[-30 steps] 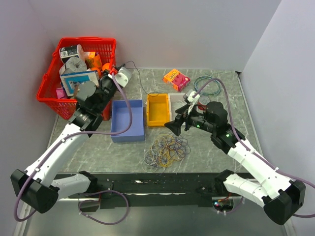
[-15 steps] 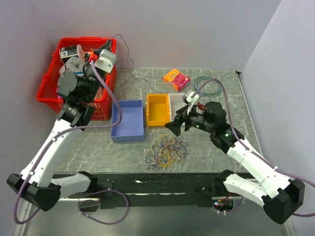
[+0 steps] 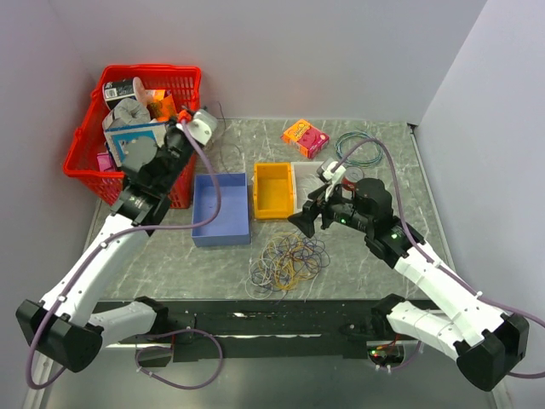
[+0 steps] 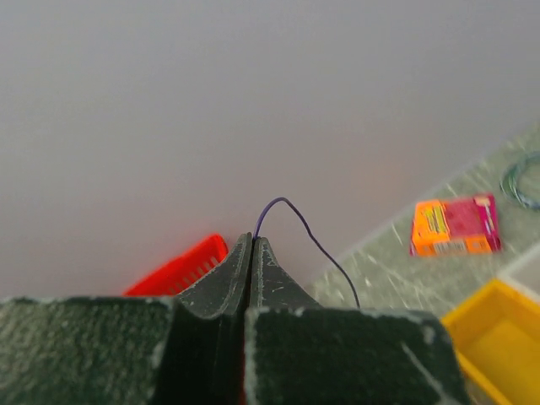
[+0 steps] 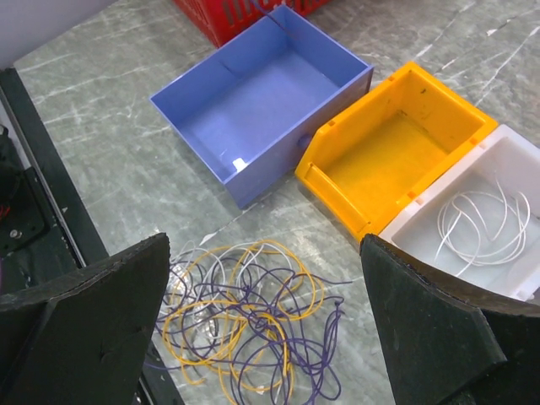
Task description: Untangle the cables
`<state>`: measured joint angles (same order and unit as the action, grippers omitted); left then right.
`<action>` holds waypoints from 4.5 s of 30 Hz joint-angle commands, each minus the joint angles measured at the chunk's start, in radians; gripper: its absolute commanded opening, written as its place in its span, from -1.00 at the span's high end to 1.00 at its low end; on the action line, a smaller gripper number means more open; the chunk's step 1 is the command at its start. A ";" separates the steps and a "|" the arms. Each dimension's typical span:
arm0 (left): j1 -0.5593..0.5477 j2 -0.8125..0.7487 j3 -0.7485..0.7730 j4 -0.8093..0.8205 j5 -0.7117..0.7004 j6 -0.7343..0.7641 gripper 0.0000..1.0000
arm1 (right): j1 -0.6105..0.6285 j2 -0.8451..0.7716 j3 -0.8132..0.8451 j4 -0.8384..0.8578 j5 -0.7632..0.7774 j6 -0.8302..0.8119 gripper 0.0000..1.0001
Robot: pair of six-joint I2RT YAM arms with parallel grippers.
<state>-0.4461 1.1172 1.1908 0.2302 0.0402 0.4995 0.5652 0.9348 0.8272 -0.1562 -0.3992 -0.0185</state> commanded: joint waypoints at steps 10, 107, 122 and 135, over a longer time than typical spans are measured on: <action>0.015 -0.014 -0.239 -0.011 0.015 -0.024 0.99 | 0.006 -0.079 -0.051 -0.026 0.048 -0.011 -0.99; -0.034 0.210 -0.459 0.015 0.248 -0.075 -0.20 | -0.238 0.081 -0.178 -0.382 -0.081 0.377 -0.33; -0.091 0.035 -0.427 -0.117 0.567 -0.052 -0.39 | -0.159 0.124 -0.033 -0.462 -0.061 0.254 1.00; -0.161 -0.071 -0.318 0.018 0.739 -0.242 -0.63 | 0.010 -0.051 0.443 -0.464 -0.332 0.075 1.00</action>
<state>-0.6037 1.0851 0.7876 0.1463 0.6899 0.3531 0.5697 0.8917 1.1828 -0.6575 -0.6453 0.1013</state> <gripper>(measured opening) 0.793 0.012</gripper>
